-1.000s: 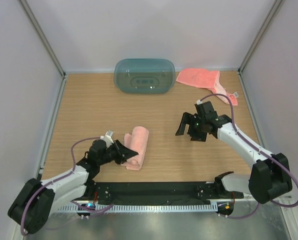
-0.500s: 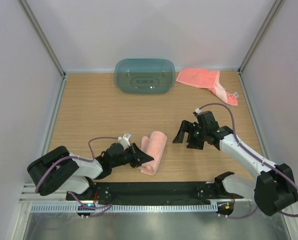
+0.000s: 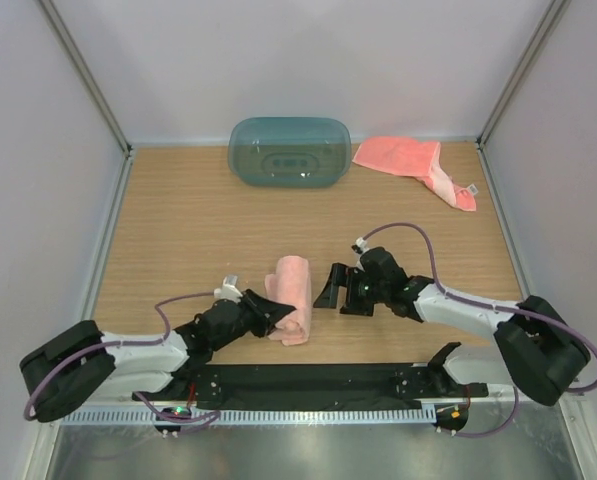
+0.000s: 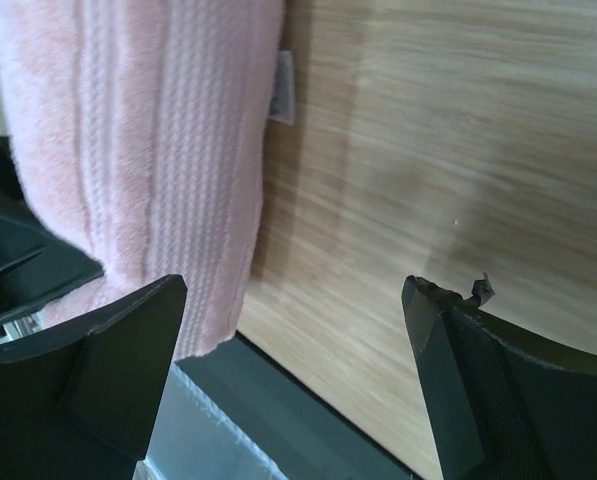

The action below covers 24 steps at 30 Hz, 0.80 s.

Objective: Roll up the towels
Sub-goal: Roll the towel

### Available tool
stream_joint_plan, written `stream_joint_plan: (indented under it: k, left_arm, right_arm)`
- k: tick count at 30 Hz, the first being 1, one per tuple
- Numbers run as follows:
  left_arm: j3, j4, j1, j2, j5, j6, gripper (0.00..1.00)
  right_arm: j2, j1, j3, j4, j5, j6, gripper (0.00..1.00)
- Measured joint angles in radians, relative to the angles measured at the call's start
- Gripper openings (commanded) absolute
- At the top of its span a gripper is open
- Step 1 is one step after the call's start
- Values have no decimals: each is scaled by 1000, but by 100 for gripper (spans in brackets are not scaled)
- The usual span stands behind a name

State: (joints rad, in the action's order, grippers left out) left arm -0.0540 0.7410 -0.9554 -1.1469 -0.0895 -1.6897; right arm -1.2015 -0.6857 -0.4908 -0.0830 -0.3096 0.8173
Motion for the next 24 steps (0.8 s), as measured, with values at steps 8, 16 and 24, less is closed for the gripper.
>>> stream_joint_plan:
  k: [8,16,24]
  left_arm:
    - [0,-505,0,394,-52,-61,0]
    - [-3,-760,0,552,-72,-69,0]
    - [-52,-655,0,315,-50,-84,0]
  right_arm:
    - [-212,-12,35,383,-14,87,100]
    - [-387,-40,47,726,-57,183,100]
    - [-492,-138,-24,802,-56,195,100]
